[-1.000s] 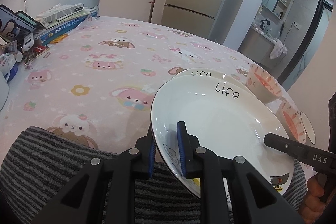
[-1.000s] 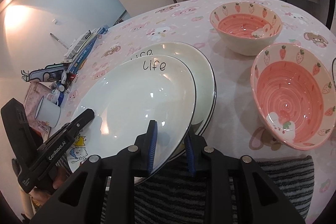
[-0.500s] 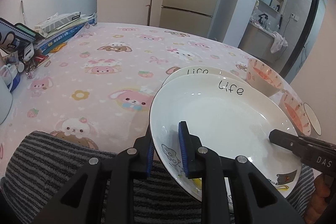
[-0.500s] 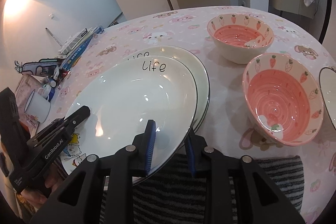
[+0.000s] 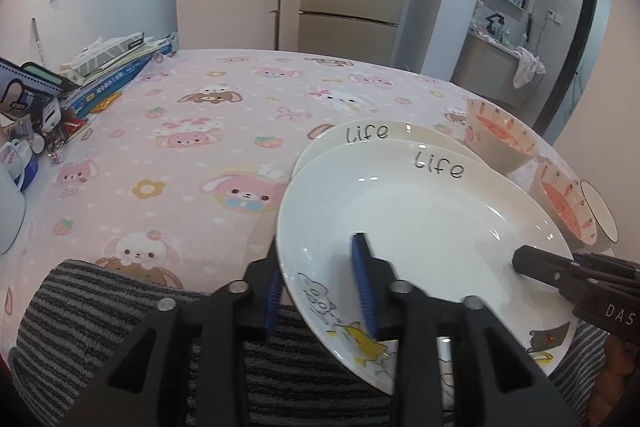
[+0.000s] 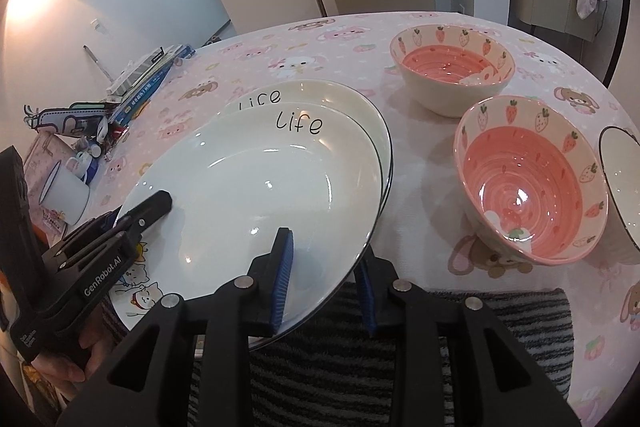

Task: Organize plates and bowls
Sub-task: 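Lower the held plate with both tools onto the stacked plates, then open both tools to release the plate on the stack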

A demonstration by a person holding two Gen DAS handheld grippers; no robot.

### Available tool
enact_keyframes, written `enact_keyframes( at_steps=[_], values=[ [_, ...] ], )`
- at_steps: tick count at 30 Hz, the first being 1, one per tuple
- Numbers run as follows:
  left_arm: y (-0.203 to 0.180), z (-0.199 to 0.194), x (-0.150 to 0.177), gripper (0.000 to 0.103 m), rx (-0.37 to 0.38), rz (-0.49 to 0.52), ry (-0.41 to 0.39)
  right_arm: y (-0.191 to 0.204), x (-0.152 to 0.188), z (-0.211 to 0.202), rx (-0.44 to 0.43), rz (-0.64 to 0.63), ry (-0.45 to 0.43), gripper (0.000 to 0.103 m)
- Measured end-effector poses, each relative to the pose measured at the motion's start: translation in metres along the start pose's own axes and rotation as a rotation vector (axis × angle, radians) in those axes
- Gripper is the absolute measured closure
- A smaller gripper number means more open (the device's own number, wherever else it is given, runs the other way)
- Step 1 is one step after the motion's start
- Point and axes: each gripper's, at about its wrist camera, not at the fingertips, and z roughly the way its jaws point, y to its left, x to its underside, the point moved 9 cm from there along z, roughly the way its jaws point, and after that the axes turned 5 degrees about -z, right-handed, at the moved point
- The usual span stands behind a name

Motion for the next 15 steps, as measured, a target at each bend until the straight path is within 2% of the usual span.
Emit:
enact_keyframes(
  at_steps=[1,5,15],
  values=[
    [-0.0026,-0.0007,0.0004,0.05,0.0,0.012,-0.005,0.0005,0.0001,0.0007,0.002,-0.005,0.001,0.072],
    [-0.0084,-0.0033,0.0018,0.05,-0.021,0.046,-0.02,-0.0004,-0.0004,0.0021,0.01,-0.002,0.005,0.07],
    [-0.002,-0.0019,0.0007,0.05,0.008,0.011,-0.014,-0.0007,-0.0003,0.0029,0.01,-0.008,0.003,0.067]
  ],
)
